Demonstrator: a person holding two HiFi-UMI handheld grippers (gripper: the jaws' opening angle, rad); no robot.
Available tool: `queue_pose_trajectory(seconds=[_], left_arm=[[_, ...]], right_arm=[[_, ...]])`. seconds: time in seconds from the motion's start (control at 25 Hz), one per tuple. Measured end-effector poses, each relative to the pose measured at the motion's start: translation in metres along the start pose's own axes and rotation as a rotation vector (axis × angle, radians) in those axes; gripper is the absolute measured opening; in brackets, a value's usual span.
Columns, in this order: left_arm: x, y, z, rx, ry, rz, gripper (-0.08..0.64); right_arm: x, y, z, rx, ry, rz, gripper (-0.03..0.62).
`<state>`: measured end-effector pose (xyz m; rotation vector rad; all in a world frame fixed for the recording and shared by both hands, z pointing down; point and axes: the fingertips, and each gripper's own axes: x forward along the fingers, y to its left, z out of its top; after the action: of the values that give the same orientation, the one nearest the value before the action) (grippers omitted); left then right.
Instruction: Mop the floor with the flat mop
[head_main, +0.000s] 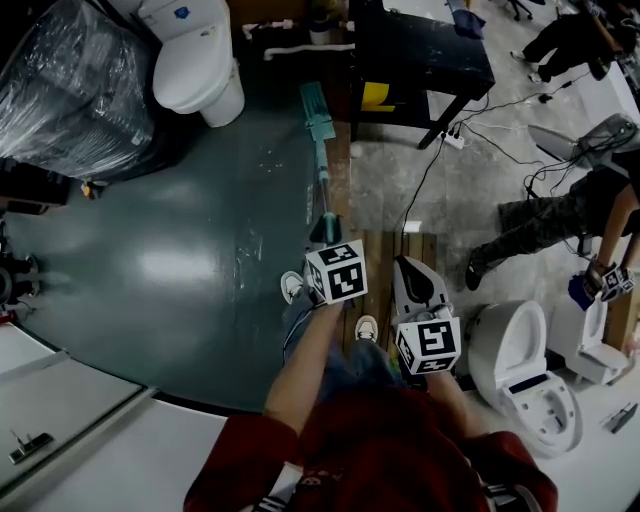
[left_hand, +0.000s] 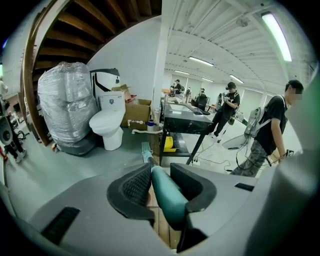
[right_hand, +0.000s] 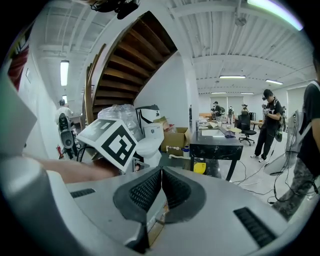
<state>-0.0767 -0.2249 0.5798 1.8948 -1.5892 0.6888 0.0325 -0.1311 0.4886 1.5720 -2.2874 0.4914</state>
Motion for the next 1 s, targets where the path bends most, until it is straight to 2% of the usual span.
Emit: queue_pose_trajectory(seconds=[0.4,0.6,1.0], left_arm=[[0.045,0.006,0.02,0.008,0.008,-0.001,0.133],[0.053,0.009,0.026,0.017,0.015,-0.003,0.133],[0.055,0.021,0.021,-0.013,0.027,0.012,0.129]], right_arm=[[0.017,-0.012,-0.007,0.012,0.018,-0.023,0.02],[0.023,-0.011,-0.003,0.008,0.018,-0.023,0.019],[0.022,-0.007,0.0,0.006,0.004,-0.016,0.02]])
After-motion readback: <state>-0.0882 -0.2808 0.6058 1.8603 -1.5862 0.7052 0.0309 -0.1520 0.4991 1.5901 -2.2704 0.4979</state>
